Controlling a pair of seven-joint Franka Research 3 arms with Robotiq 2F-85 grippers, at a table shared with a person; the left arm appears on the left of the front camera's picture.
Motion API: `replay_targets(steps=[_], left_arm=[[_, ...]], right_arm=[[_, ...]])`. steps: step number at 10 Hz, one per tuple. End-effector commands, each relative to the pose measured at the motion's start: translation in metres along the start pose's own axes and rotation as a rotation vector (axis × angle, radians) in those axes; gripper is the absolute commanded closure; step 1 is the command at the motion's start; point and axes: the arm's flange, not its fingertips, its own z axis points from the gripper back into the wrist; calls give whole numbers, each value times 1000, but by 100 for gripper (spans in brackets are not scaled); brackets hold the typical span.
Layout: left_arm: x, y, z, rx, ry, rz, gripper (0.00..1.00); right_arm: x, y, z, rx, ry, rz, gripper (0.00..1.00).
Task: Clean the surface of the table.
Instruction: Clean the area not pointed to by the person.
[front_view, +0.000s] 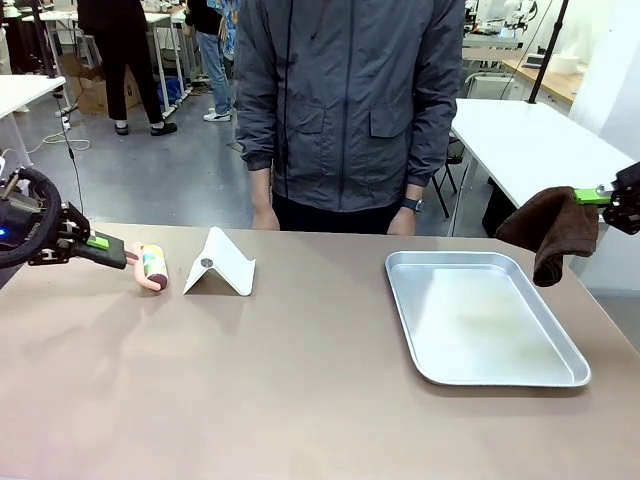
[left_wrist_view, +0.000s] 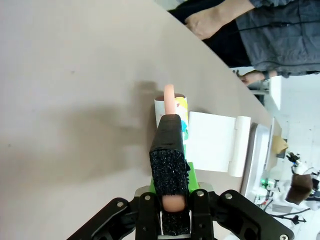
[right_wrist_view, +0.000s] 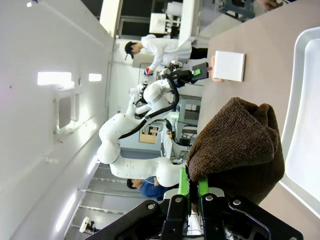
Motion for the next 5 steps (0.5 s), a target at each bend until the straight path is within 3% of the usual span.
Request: replay_targets(steps=[1,3,5], left_arm=[[-13,-2,8,-207,-19,-65,78],[-34,-12,55,-521,-59,-176,78],[-62,-12,109,-651,-82,-247,78]], right_arm=[[-3,3,2,5,8,11,93],[-3,3,2,5,8,11,93],[-3,3,2,5,8,11,93]])
